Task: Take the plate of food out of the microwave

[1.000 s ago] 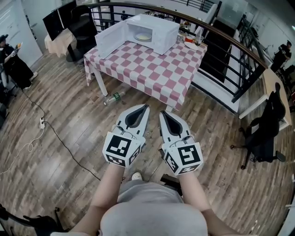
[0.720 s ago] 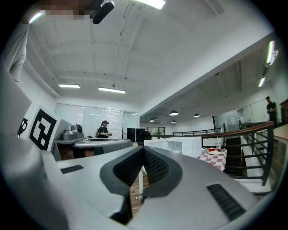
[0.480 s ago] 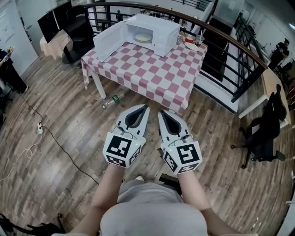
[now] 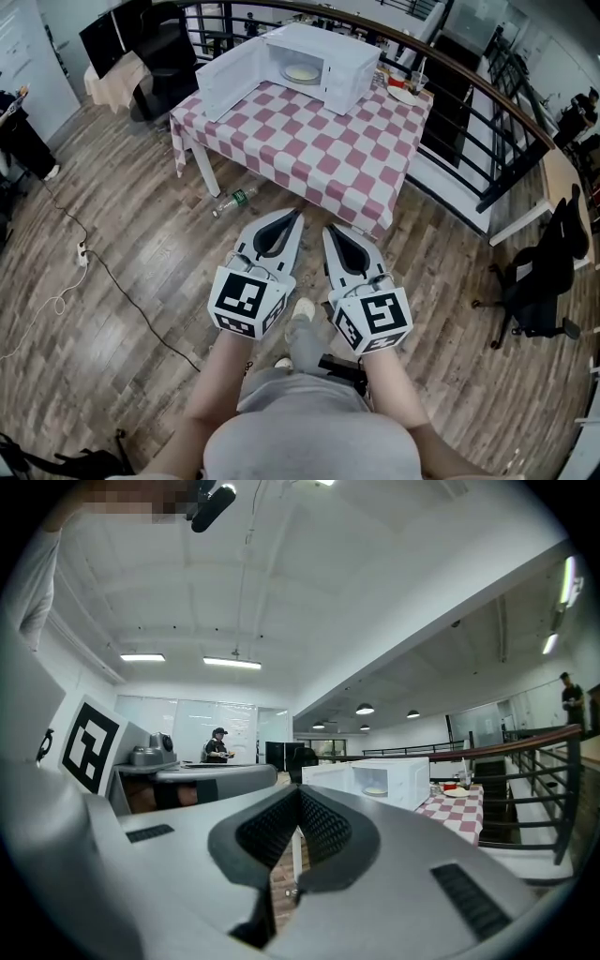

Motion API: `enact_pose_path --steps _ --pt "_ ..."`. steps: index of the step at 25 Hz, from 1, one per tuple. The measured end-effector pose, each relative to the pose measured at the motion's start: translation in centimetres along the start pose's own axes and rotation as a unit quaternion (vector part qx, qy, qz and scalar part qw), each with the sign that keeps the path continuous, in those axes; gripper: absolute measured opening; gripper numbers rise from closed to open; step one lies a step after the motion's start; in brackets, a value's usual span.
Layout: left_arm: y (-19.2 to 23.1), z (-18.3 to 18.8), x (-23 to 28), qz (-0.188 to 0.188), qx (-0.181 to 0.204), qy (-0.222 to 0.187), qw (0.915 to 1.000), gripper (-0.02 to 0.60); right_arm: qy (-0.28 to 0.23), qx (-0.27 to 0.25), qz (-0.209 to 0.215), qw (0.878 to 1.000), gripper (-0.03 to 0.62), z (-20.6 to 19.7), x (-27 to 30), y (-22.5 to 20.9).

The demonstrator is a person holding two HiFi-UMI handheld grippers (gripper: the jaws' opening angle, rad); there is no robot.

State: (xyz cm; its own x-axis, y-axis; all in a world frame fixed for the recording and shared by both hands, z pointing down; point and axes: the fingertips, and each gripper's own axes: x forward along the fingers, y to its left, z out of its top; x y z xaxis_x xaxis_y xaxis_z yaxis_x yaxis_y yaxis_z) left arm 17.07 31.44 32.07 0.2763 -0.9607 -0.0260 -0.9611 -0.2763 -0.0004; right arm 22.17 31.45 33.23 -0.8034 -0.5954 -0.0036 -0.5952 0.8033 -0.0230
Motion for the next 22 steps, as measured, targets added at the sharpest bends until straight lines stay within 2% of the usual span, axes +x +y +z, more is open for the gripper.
enact_pose_path --steps 22 --pt "11.2 -0.5 8.9 0.028 -0.010 0.000 0.9996 0.000 0.007 -0.005 0.029 1.000 0.025 0.0 13.4 -4.1"
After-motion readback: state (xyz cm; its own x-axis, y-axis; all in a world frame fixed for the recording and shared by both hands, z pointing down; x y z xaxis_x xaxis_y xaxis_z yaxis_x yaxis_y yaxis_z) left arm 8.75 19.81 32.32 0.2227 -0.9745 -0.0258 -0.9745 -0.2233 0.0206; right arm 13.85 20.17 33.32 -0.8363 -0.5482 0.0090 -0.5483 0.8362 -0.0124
